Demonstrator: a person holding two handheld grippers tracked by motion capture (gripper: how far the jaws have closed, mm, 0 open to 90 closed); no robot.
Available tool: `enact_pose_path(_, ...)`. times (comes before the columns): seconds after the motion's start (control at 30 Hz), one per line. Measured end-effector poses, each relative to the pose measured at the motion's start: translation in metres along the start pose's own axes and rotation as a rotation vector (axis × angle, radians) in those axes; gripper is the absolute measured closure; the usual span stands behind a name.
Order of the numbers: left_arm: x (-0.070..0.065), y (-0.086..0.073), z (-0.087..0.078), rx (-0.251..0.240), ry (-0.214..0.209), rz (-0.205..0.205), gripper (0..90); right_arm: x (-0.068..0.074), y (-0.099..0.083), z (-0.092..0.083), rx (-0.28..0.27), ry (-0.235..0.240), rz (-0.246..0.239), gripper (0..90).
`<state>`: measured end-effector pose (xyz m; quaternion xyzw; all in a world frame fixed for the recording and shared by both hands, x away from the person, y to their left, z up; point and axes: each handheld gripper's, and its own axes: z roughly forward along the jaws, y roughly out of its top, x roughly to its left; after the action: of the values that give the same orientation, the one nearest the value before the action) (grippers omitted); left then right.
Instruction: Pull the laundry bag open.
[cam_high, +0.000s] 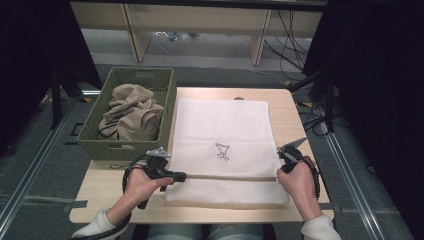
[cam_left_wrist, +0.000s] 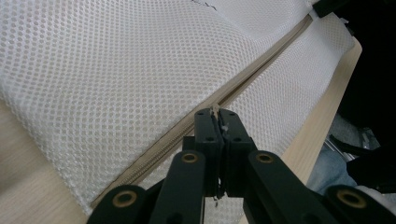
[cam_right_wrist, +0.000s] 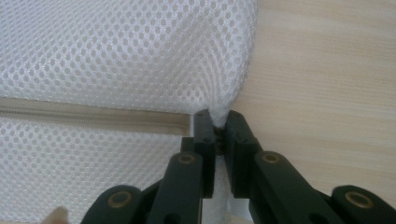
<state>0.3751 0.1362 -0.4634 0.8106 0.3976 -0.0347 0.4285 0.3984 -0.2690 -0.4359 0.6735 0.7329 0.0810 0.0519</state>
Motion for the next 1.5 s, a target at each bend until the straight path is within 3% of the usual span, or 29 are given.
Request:
enact_pose_path(0.07,0.001,-0.001,-0.001,0.0,0.002,-0.006,86.9,-0.001,0.0,0.0,0.008,-0.002,-0.042,84.9)
enact_pose_path(0.1,0.001,-0.001,-0.001,-0.003,0.0,-0.007,86.9,0.0,0.0,0.0,0.012,0.003,-0.028,84.9)
enact_pose_path(0.13,0.002,-0.001,-0.002,-0.002,-0.002,-0.01,86.9,-0.001,-0.001,0.001,-0.005,0.005,-0.043,84.9)
enact_pose_path(0.2,0.002,-0.002,-0.002,-0.003,0.002,-0.019,86.9,0.004,0.0,0.0,0.015,0.002,0.016,84.9)
enact_pose_path(0.27,0.003,-0.002,-0.003,0.005,0.006,-0.006,86.9,0.005,0.0,0.0,0.012,0.005,0.015,84.9)
enact_pose_path(0.3,0.003,-0.003,-0.004,0.004,0.007,-0.009,86.9,0.002,0.0,0.001,0.015,0.001,-0.021,84.9)
enact_pose_path(0.37,0.005,-0.004,-0.006,-0.003,0.011,-0.02,86.9,0.0,0.0,0.003,0.011,-0.012,-0.019,84.9)
enact_pose_path(0.4,0.006,-0.005,-0.006,-0.008,0.004,-0.024,86.9,-0.004,0.0,0.003,0.006,-0.002,-0.043,84.9)
enact_pose_path(0.43,0.006,-0.005,-0.007,-0.009,0.007,-0.026,86.9,0.0,0.0,0.002,0.013,0.006,0.004,84.8)
enact_pose_path(0.47,0.006,-0.005,-0.007,-0.008,0.009,-0.021,86.9,0.001,0.0,0.001,0.013,0.002,0.004,84.9)
enact_pose_path(0.5,0.007,-0.005,-0.007,-0.005,0.012,-0.019,86.9,-0.001,-0.001,0.001,-0.004,0.0,-0.043,84.9)
enact_pose_path(0.53,0.007,-0.006,-0.008,-0.005,0.01,-0.021,86.9,0.001,0.0,0.0,0.01,-0.001,-0.023,84.9)
enact_pose_path(0.63,0.007,-0.006,-0.009,-0.007,0.005,-0.028,86.9,-0.001,-0.001,0.001,0.003,0.007,-0.046,84.9)
enact_pose_path(0.73,0.008,-0.008,-0.011,-0.001,0.013,-0.018,86.9,0.001,0.0,0.002,0.014,-0.001,-0.013,84.9)
enact_pose_path(0.83,0.011,-0.01,-0.014,-0.004,0.026,-0.025,86.9,-0.003,0.0,0.002,0.009,-0.01,-0.04,84.9)
enact_pose_path(0.87,0.012,-0.011,-0.015,-0.004,0.02,-0.034,86.9,0.001,0.0,0.001,0.019,-0.021,0.023,84.9)
enact_pose_path(0.9,0.013,-0.011,-0.016,-0.007,0.029,-0.035,86.9,-0.002,0.0,0.002,0.007,-0.004,-0.006,84.9)
enact_pose_path(1.03,0.014,-0.012,-0.018,-0.005,0.024,-0.035,86.9,-0.001,-0.001,0.002,0.002,0.004,-0.039,84.9)
enact_pose_path(1.1,0.015,-0.013,-0.019,-0.003,0.029,-0.034,86.9,0.002,0.0,0.003,0.013,-0.001,-0.009,84.9)
enact_pose_path(1.13,0.015,-0.013,-0.02,-0.003,0.05,-0.029,86.9,0.001,0.0,0.002,0.017,-0.003,-0.01,84.9)
enact_pose_path(1.17,0.017,-0.015,-0.021,-0.009,0.049,-0.041,86.9,-0.001,-0.001,0.003,-0.003,-0.011,-0.029,84.9)
enact_pose_path(1.27,0.021,-0.017,-0.026,-0.007,0.051,-0.047,86.9,-0.004,-0.001,0.002,0.003,0.002,-0.012,84.9)
enact_pose_path(1.3,0.022,-0.018,-0.027,-0.011,0.049,-0.053,86.9,-0.005,-0.002,0.001,0.013,-0.02,-0.037,84.9)
enact_pose_path(1.37,0.023,-0.019,-0.029,-0.009,0.058,-0.056,86.9,-0.003,-0.001,0.002,0.003,0.0,-0.018,84.9)
enact_pose_path(1.43,0.025,-0.02,-0.031,-0.013,0.064,-0.059,86.9,-0.002,0.0,0.001,0.012,-0.013,-0.013,84.9)
enact_pose_path(1.47,0.026,-0.02,-0.032,-0.014,0.055,-0.064,86.9,0.0,-0.001,0.001,0.016,-0.016,0.017,84.9)
enact_pose_path(1.5,0.026,-0.021,-0.033,-0.012,0.063,-0.066,86.9,-0.001,0.0,0.002,0.007,0.001,0.002,84.9)
